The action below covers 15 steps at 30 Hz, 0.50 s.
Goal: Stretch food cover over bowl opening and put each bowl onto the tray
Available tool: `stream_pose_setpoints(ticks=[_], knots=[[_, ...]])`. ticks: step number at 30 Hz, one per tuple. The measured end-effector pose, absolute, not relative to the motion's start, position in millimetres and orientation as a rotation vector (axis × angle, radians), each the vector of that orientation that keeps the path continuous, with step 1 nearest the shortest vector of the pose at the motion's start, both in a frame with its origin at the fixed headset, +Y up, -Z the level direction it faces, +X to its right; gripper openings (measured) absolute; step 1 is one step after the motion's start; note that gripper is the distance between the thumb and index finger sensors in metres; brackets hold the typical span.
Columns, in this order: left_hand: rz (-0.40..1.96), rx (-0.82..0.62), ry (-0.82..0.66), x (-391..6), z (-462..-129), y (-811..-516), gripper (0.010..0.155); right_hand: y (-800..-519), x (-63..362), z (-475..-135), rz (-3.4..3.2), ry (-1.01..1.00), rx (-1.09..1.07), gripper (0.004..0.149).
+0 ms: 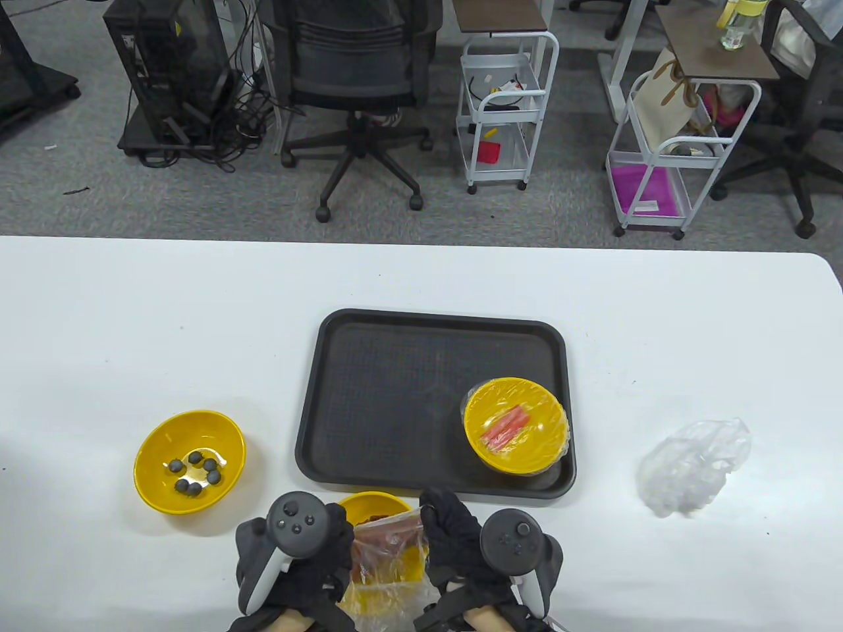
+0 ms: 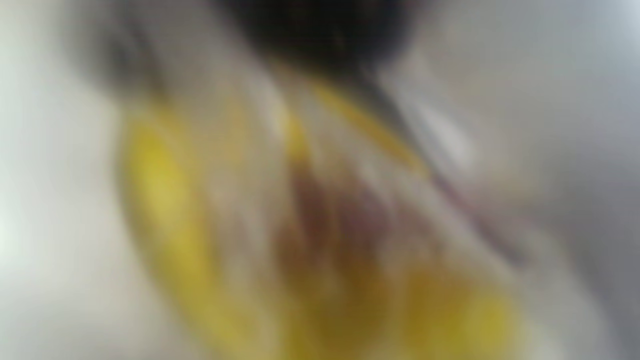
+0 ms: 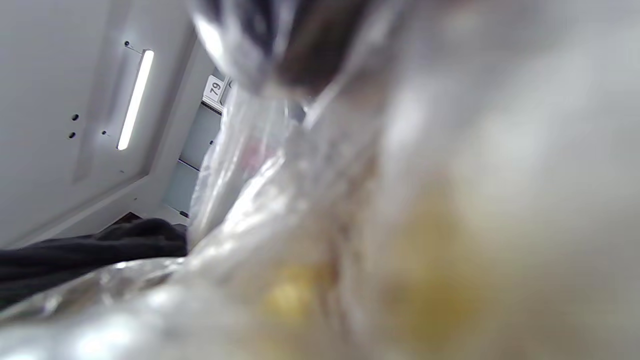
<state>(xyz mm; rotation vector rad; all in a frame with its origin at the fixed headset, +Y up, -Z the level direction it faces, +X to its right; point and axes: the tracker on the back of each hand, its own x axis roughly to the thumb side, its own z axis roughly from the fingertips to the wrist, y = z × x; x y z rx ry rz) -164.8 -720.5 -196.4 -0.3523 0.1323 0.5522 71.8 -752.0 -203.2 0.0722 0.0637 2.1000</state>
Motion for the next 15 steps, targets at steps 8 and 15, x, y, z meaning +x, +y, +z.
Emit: stream_pose_setpoints(ticks=[8, 15], knots=[[0.358, -0.314, 0.108, -153.9, -203.9, -727.7, 0.043, -754.0, 75.0, -208.8, 2.135, 0.027, 0.043, 0.042], [0.227, -0.088, 0.028, -151.2, -207.4, -739.5, 0.042, -766.3, 82.6, -215.7, 2.009, 0.099, -0.025, 0.042]])
